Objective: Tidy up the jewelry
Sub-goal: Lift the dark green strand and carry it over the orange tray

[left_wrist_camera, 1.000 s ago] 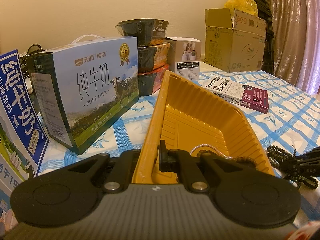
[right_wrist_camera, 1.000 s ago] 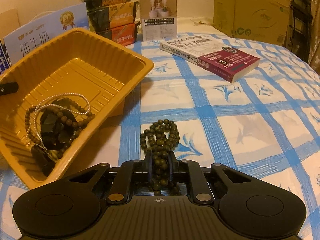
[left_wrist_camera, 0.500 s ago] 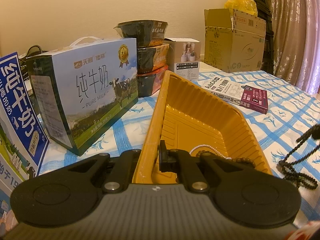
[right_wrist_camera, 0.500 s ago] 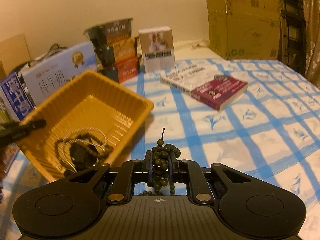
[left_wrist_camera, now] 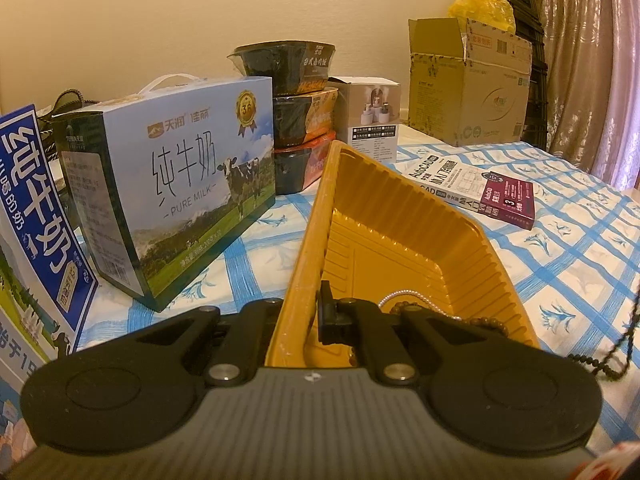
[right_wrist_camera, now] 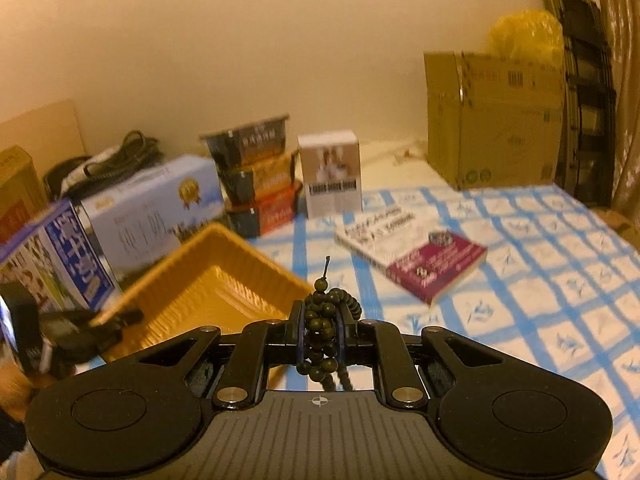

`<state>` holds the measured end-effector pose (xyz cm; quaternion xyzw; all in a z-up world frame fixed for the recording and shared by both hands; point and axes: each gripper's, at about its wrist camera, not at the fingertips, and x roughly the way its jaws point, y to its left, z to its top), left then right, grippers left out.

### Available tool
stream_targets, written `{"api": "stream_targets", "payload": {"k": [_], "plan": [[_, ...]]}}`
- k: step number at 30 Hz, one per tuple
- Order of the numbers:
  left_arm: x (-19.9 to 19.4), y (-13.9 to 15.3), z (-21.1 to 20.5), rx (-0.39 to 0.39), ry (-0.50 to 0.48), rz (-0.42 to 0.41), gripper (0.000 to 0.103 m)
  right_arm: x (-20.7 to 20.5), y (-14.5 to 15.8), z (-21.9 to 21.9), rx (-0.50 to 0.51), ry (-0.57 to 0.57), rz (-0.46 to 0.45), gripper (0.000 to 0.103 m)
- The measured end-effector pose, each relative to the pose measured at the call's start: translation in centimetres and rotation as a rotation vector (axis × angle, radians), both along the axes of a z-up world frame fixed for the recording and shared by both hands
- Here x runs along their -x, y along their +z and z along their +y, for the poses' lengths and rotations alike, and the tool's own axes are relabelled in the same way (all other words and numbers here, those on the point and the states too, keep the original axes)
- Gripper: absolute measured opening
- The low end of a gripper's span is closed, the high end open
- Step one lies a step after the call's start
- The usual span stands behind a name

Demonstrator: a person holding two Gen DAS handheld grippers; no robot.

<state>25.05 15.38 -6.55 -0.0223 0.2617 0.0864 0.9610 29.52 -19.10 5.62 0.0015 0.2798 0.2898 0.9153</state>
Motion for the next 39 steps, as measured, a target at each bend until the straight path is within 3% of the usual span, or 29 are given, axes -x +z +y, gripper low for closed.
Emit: {"api": "stream_targets", "payload": {"k": [14,26,32,39], "plan": [[0.1,0.0,0.1,0.012,0.007,-0.003,0.005,1.3,9.2,1.4,-0.058,0.095,-0.163,0.015],[0.1,0.0,0.0,0.020,0.009,-0.005,0.005,-0.2,12.7,7.7,-0.150,0.251,-0.188,0.015],[0.2,0.0,0.0,0.023,0.010,-0.006,0.005,-1.7,12.4,11.0,-0.182,0.270,-0.175,0.015],[0.3,0.0,-0.1,0.026,0.007,-0.007,0.005,-5.2,5.7,14.9,-0.147,0.276,0.020,0.015]]}}
